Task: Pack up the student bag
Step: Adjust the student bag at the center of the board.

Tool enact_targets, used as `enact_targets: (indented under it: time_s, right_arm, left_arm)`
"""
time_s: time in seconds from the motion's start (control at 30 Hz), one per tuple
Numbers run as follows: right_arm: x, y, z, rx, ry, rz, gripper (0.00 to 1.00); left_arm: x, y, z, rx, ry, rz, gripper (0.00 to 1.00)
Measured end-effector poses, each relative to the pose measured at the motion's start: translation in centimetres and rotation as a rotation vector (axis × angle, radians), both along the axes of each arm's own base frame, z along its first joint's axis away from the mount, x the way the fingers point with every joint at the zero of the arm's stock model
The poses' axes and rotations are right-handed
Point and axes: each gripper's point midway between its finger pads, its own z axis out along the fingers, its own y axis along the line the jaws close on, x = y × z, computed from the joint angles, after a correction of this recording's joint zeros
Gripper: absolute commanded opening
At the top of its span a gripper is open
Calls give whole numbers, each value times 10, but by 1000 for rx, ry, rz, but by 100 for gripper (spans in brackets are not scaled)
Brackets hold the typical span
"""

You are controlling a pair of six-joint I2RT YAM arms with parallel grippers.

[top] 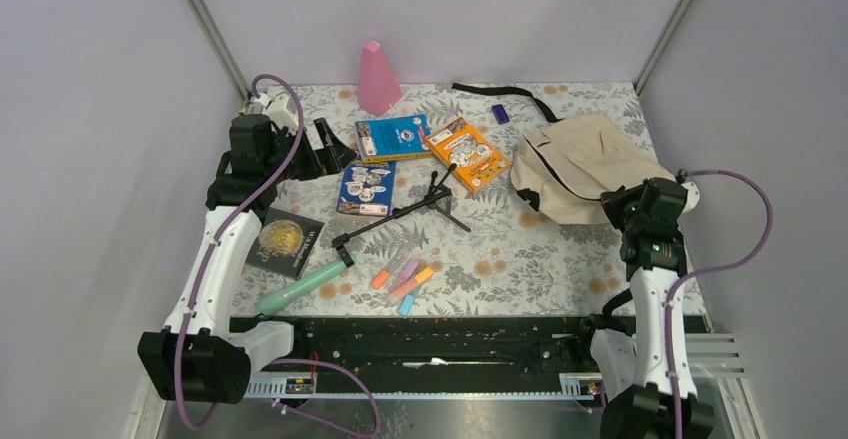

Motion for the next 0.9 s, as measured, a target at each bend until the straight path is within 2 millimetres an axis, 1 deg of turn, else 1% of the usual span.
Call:
enact_targets:
  time_s: [0.1, 0.27, 0.4, 0.43, 0.5, 0.57, 0.7, 0.73, 0.77, 0.83, 0.87, 0.9]
  right_arm:
    - [-10, -3, 17, -20, -48, -37, 0]
    - [-18, -1, 42, -11, -118, -60, 0]
    - [-24, 8, 52, 12, -160, -53, 0]
    - [-25, 12, 51, 18, -164, -42, 0]
    - [-26, 22, 43, 32, -150, -15, 0]
    - [-27, 33, 29, 48, -119, 17, 0]
    - [-30, 62, -9, 58, -11, 105, 0]
    - [-31, 69, -18, 56, 15, 128, 2]
    - [-33, 75, -24, 53, 34, 146, 11]
    - [-36, 85, -35, 49, 67, 181, 41]
    - [-37, 87, -39, 46, 78, 192, 51]
    - [-37, 89, -40, 46, 83, 197, 59]
  left_arm:
    - [0, -1, 1, -4, -4, -4, 99]
    - [0, -3, 1, -5, -4, -10, 99]
    - [0, -3, 1, -5, -4, -11, 99]
    - [0, -3, 1, -5, -4, -11, 99]
    - [-1, -4, 1, -5, -4, -13, 99]
    - [-1, -5, 1, -5, -4, -18, 99]
    - [-2, -8, 1, -6, -5, -27, 99]
    - [-2, -9, 2, -6, -5, -31, 99]
    - [-3, -10, 2, -6, -6, -34, 99]
    - [-3, -13, 2, -6, -7, -42, 99]
    - [-4, -14, 2, -6, -8, -47, 99]
    - [-4, -16, 2, -6, -9, -53, 99]
